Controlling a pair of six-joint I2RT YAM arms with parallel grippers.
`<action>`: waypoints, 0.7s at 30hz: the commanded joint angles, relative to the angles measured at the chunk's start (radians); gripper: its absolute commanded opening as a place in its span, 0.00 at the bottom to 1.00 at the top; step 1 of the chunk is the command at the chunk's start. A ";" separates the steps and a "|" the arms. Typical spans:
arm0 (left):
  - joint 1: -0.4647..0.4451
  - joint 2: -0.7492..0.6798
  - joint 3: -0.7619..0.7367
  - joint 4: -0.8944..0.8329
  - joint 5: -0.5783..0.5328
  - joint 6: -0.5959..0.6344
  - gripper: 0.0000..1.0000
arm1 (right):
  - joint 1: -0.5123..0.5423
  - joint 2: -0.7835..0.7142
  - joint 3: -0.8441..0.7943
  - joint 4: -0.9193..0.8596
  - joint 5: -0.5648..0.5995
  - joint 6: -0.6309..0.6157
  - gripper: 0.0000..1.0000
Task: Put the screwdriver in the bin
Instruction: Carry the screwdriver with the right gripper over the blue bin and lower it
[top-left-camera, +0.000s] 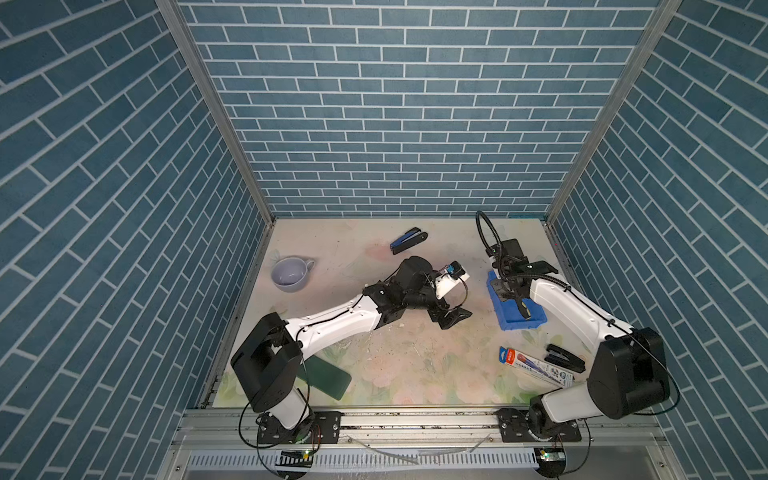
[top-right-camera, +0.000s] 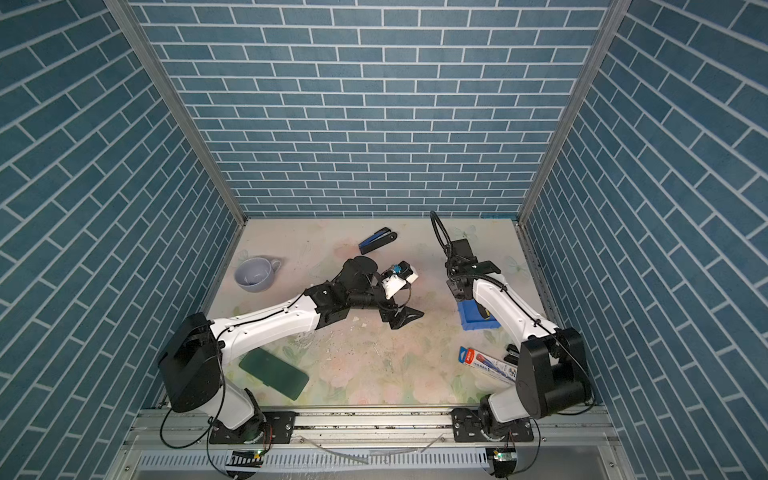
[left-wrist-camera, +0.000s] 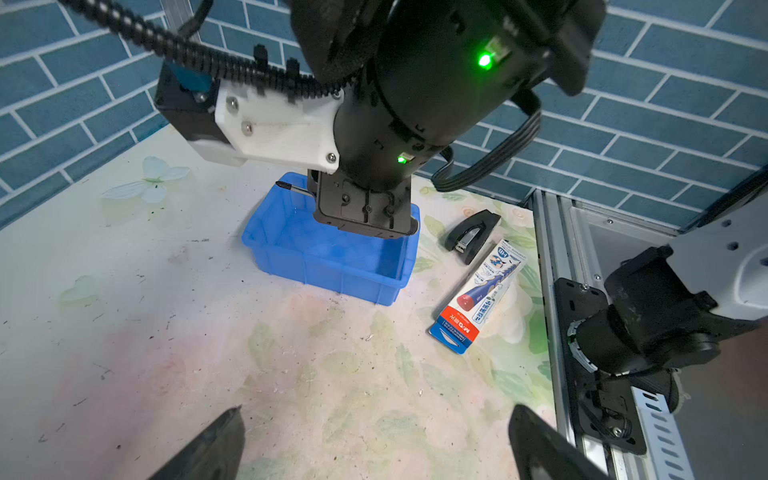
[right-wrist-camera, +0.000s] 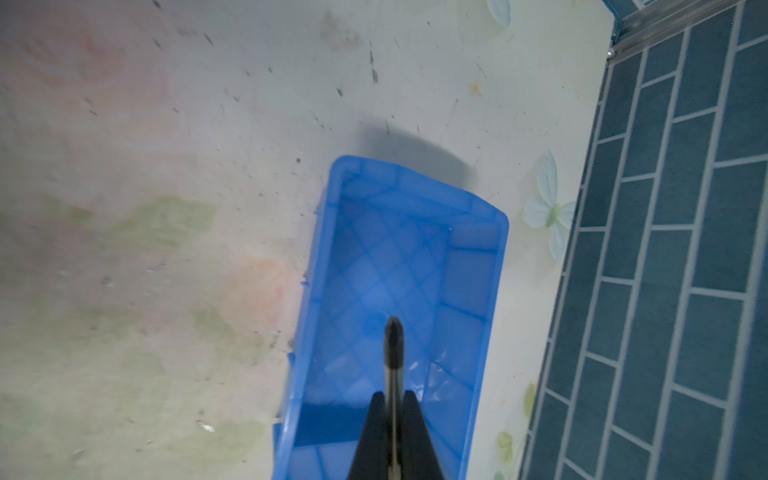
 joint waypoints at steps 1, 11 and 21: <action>-0.014 0.005 0.005 0.042 -0.023 0.018 1.00 | -0.009 0.031 0.008 0.015 0.124 -0.121 0.00; -0.018 -0.038 -0.071 0.063 -0.053 0.024 1.00 | -0.049 0.149 0.013 0.102 0.104 -0.134 0.00; -0.019 -0.050 -0.103 0.096 -0.081 0.017 1.00 | -0.127 0.173 -0.037 0.173 -0.036 -0.163 0.00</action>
